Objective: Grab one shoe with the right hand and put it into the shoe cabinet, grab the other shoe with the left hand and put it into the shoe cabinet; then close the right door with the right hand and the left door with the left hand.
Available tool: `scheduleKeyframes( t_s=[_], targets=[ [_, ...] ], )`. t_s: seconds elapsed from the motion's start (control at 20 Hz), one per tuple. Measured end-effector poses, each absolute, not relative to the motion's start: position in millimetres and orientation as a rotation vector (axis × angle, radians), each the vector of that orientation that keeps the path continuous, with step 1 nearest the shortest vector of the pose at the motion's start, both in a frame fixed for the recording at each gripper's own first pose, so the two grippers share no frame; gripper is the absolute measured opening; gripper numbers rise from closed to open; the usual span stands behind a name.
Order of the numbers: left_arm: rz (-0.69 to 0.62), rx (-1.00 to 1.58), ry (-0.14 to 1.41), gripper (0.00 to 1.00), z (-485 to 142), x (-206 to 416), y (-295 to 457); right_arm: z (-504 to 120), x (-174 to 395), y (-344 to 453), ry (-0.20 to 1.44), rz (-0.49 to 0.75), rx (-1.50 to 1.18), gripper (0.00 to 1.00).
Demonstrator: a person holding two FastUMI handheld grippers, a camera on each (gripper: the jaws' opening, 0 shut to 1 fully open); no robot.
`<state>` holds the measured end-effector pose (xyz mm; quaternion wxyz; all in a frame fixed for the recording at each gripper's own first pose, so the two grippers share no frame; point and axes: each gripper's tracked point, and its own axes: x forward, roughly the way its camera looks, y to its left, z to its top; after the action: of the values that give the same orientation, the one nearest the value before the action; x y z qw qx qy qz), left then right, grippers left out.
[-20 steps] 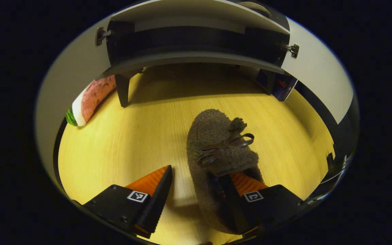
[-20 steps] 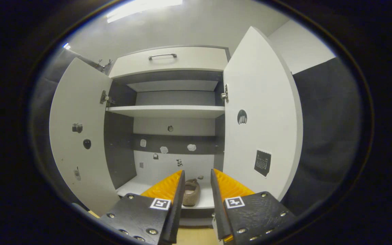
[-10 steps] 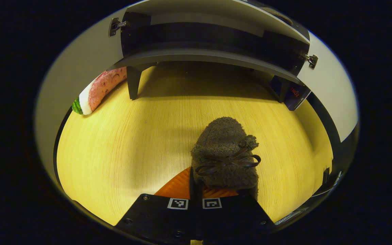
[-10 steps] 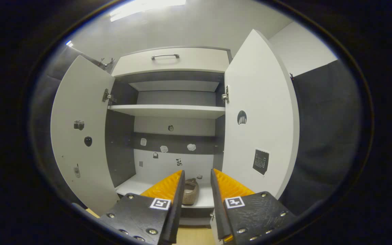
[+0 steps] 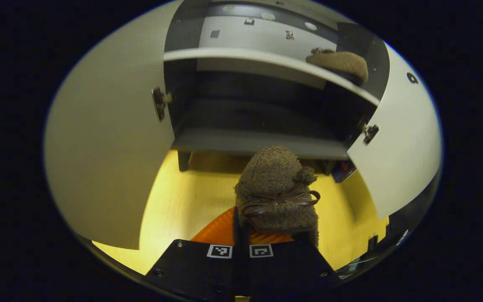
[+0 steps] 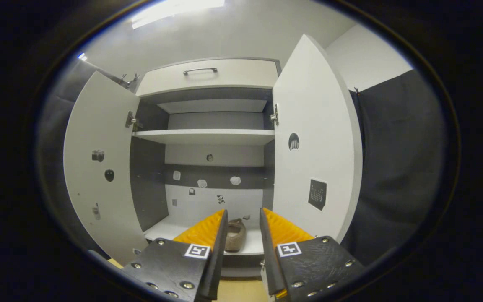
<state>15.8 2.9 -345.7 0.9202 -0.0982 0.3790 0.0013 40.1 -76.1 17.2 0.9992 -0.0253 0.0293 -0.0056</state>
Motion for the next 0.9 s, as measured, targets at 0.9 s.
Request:
scheduleKeyframes(
  t_s=[0.9],
  targets=[
    [-0.019,-0.167,0.484,0.01,-156,209,16,13,20,-90,0.030,-0.018,-0.002,0.43]
  ],
)
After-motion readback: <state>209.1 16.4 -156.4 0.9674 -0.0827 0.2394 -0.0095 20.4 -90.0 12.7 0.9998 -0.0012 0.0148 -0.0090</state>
